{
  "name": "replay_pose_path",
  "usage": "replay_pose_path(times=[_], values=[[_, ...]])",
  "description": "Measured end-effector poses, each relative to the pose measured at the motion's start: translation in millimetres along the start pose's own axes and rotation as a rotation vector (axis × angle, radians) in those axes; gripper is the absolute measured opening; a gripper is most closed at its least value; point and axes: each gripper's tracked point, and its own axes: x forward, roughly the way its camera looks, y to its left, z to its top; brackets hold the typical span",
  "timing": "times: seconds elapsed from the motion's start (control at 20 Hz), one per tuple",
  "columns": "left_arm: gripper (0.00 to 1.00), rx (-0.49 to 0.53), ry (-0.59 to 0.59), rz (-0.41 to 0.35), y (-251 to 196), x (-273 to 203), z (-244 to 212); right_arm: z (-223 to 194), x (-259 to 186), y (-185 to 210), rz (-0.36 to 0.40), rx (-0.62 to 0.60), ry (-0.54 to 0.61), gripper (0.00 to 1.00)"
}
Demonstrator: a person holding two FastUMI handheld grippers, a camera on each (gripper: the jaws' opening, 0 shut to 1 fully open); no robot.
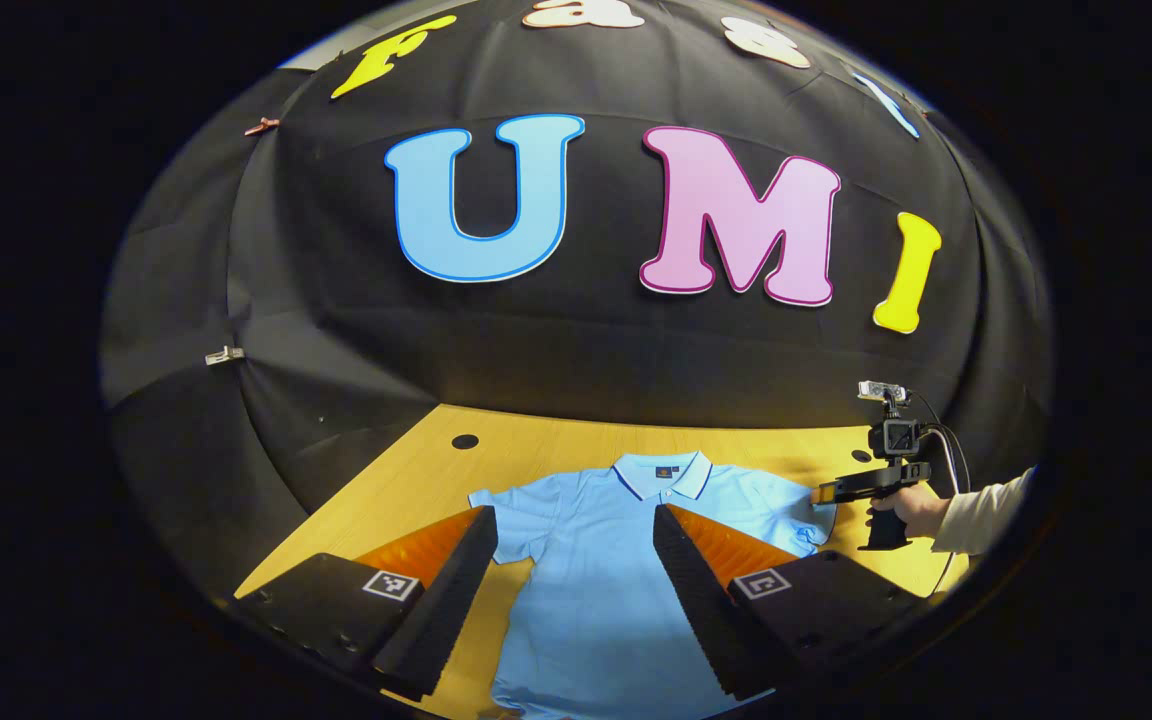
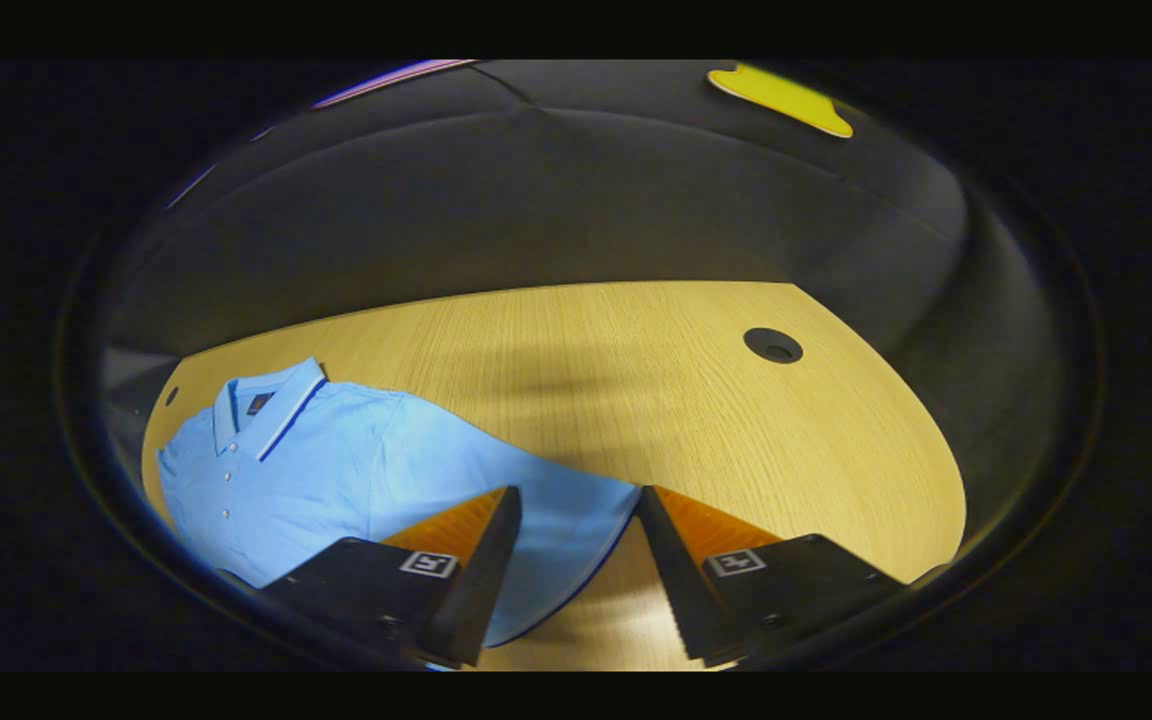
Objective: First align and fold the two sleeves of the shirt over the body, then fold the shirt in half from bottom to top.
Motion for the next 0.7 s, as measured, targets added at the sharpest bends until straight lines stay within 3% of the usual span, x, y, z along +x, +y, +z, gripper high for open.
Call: replay_pose_path(times=[0.1,0.2,0.3,0.55,0.7], values=[[0.98,-0.005,0.001,0.0,3,4,-1,3,-3,4,-0.004,0.011,-0.004,0.37],[0.98,-0.003,0.001,0.005,8,5,-2,4,-3,12,0.002,0.009,-0.009,0.12],[0.98,-0.003,0.008,0.011,14,3,-6,4,-1,14,0.012,-0.02,-0.021,0.0],[0.98,-0.014,0.03,0.034,33,-2,-18,31,-21,31,0.02,-0.064,-0.103,0.01],[0.98,-0.03,0.018,0.033,41,-2,-18,52,-43,63,0.063,-0.123,-0.141,0.0]])
